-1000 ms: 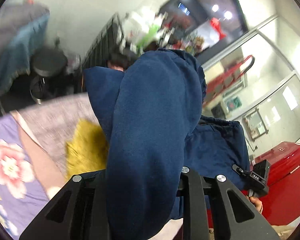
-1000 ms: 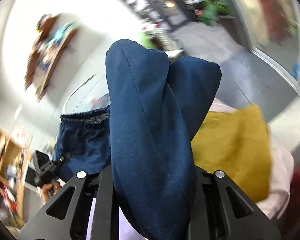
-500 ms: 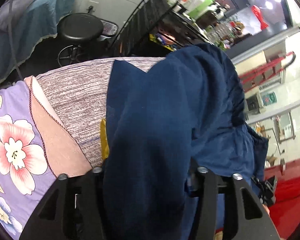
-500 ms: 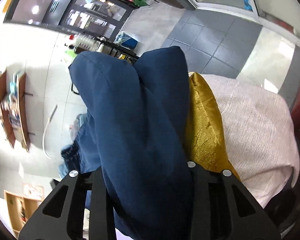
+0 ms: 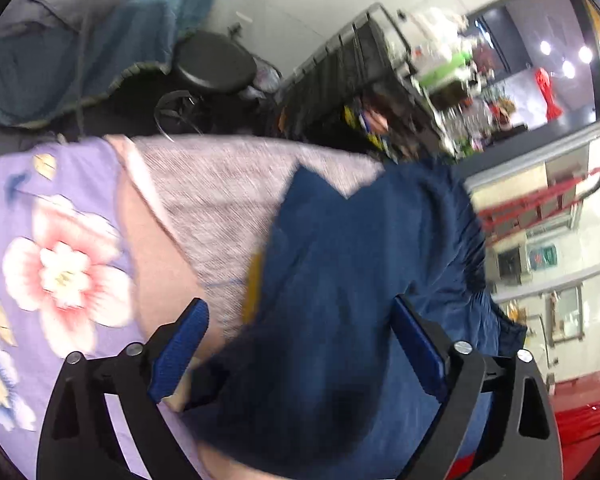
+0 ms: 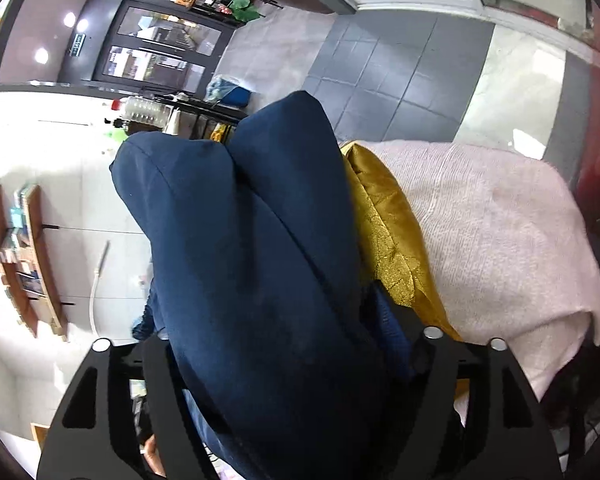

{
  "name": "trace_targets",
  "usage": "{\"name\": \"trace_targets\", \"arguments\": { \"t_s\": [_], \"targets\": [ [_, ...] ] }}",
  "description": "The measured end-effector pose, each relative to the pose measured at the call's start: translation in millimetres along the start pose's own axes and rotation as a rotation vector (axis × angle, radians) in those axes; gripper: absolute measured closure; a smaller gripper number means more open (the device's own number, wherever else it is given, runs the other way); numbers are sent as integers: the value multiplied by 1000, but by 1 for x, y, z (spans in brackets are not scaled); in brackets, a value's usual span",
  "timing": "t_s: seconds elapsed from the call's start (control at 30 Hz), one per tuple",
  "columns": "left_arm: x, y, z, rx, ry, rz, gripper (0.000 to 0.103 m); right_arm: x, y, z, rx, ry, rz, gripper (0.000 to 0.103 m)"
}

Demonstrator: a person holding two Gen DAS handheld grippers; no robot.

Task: Fold large clothes
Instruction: 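Lower the jacket onto the pink blanket and open both grippers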

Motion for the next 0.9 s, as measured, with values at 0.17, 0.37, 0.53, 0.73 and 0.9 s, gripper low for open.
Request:
{"name": "trace_targets", "arguments": {
  "t_s": [0.17, 0.37, 0.53, 0.73, 0.9],
  "targets": [
    [11, -64, 31, 206, 33, -118, 7, 0, -20, 24, -125, -96, -78, 28],
    [-15, -102, 32, 295, 72, -122, 6, -7, -72, 57, -327, -259, -268, 14],
    [-45, -97, -12, 262, 164, -81, 6, -40, -85, 97, -394, -429, -279, 6],
    [-84, -72, -94, 218, 352, 15, 6, -108, -49, 136, -369, -627, -85, 6],
    [-110, -66, -142, 182, 448, 55, 6, -160, -31, 157, -404, -776, -14, 6]
  ]
}}
Point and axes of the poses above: each gripper's, at about its wrist camera, not at the fingertips, and y roughly the way its jaws point, z to its left, x to its top, the point moved 6 cm from there along y, roughly the way its jaws point, and after that the axes turned 5 degrees about y, right-handed, at the moved point
